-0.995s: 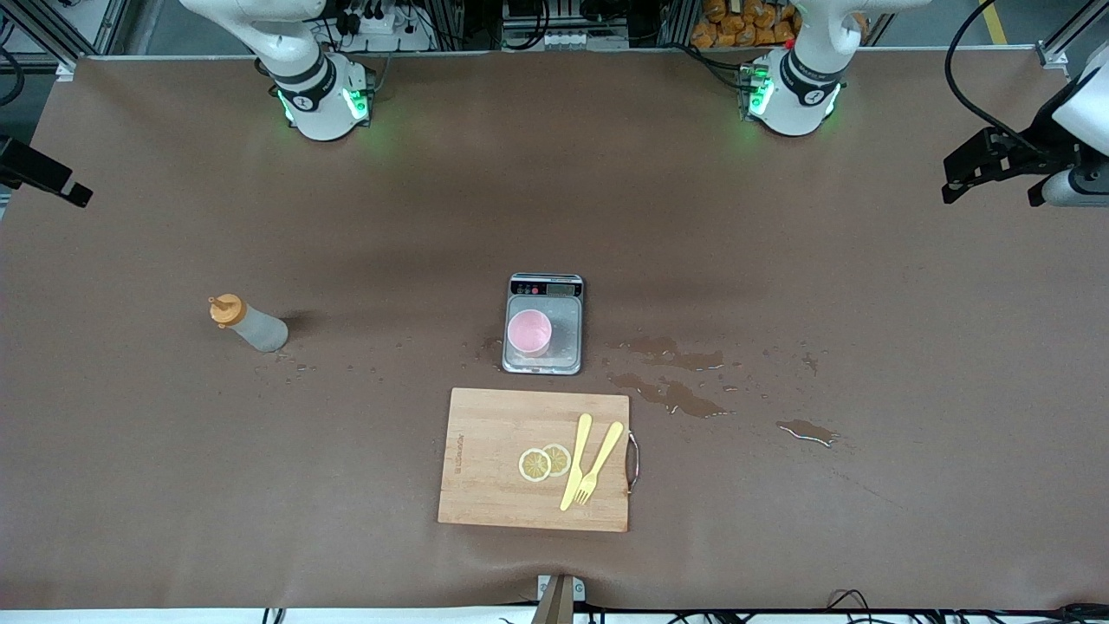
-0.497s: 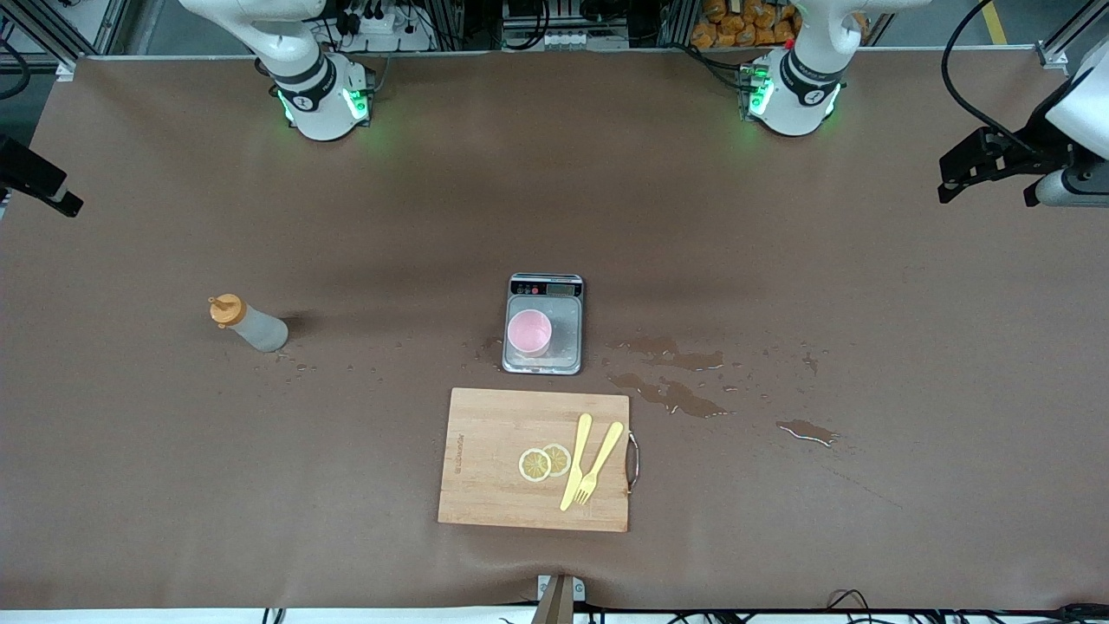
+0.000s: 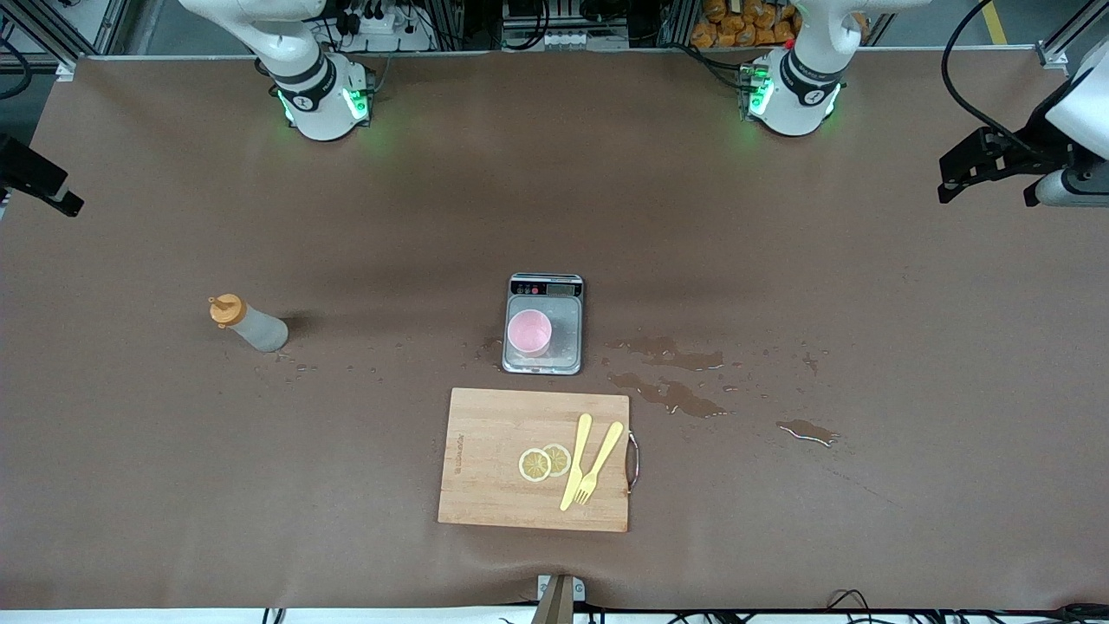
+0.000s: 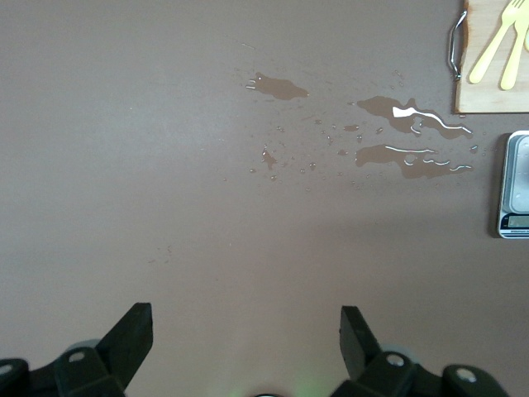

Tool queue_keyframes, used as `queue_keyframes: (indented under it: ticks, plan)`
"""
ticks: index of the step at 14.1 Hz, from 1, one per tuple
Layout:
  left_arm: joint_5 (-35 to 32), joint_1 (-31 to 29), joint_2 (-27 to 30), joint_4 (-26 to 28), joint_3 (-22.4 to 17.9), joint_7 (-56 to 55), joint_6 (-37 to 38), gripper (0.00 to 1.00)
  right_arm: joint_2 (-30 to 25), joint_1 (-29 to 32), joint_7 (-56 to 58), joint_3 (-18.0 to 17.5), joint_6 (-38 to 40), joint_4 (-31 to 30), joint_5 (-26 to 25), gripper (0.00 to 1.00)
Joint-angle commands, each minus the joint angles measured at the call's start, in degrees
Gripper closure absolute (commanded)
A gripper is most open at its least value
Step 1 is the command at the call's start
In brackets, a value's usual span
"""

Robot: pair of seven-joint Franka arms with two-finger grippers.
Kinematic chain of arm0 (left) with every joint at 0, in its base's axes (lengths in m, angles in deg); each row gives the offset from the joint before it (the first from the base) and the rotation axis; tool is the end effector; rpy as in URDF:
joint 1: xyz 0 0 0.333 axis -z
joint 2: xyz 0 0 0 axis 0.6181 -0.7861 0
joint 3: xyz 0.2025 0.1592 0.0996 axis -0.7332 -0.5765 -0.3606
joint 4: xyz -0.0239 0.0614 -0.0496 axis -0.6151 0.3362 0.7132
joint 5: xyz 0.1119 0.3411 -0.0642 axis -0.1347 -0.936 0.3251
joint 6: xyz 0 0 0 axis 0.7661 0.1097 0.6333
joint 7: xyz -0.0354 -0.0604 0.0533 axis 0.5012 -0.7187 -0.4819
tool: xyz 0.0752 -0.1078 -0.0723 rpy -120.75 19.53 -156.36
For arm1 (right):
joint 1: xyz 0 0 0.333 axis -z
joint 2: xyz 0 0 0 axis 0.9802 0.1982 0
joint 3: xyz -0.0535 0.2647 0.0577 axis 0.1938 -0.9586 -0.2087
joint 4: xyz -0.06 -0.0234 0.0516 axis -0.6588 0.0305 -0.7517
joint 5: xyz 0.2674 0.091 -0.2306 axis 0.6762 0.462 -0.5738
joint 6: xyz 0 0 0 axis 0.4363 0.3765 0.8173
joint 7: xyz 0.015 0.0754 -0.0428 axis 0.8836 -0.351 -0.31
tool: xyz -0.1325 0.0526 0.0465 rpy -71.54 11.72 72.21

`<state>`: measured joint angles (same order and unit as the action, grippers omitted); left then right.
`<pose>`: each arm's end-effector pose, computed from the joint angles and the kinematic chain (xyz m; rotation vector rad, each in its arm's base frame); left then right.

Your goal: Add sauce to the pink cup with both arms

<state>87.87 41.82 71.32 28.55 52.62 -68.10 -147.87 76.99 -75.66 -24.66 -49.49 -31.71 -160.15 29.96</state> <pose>0.5013 -0.0535 0.5773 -3.1174 0.1178 0.0020 0.5107 -0.0247 0.6080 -3.0782 0.2563 -0.0961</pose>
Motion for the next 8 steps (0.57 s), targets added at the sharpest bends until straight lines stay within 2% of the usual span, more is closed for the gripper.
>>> queue_keyframes:
  ticks: [1,8]
  plan:
    - [0.9,-0.5,0.5,0.1,0.3,0.1,0.6,0.00,-0.4,-0.7,1.9,0.0,-0.2,-0.6,-1.5,0.00]
    - [1.2,-0.6,0.5,0.1,0.3,0.0,0.6,0.00,-0.2,-0.7,5.9,-0.2,-0.2,-1.5,-2.2,0.00]
